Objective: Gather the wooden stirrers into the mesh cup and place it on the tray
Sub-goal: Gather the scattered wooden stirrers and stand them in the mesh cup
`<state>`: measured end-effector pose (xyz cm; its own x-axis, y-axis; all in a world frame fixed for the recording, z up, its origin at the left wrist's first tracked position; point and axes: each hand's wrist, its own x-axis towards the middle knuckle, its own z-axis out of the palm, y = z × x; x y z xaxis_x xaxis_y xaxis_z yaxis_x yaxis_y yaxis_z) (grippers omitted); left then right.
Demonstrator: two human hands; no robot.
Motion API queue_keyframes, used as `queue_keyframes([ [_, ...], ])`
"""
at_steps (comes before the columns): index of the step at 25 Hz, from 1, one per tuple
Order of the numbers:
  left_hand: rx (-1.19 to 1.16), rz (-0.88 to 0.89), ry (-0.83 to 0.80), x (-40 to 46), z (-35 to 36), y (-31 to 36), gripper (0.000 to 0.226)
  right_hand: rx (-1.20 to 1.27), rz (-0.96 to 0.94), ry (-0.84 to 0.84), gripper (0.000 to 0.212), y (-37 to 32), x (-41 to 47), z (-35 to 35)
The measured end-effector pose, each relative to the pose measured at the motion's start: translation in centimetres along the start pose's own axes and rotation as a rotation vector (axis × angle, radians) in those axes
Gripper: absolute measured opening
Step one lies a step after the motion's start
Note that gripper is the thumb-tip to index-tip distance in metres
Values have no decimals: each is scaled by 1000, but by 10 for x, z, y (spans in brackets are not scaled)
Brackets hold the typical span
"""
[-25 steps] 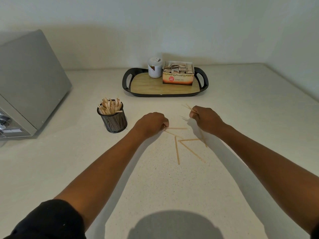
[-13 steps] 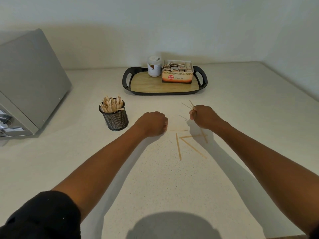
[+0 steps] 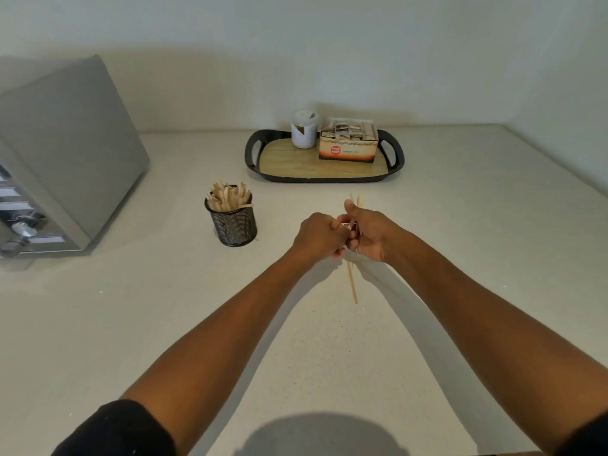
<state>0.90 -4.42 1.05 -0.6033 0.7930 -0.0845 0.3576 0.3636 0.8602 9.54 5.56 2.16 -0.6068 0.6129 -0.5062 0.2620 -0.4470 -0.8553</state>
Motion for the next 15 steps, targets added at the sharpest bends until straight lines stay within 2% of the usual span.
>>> queue_keyframes([
  [3, 16, 69, 107, -9, -14, 0, 21, -58, -90, 88, 24, -5, -2, 29],
  [5, -19, 61, 168, -14, -27, -3, 19, 7, -127, 117, 25, -13, -5, 45],
  [9, 5, 34, 271, -18, -52, -2, 17, 108, -182, 6, 27, -28, -13, 72],
  [12, -125, 36, 174, -21, -67, 1, 21, 26, -242, -119, 32, -37, -19, 90],
  [15, -249, 50, 138, -22, -84, 1, 17, -137, -333, -148, 32, -44, -23, 107],
])
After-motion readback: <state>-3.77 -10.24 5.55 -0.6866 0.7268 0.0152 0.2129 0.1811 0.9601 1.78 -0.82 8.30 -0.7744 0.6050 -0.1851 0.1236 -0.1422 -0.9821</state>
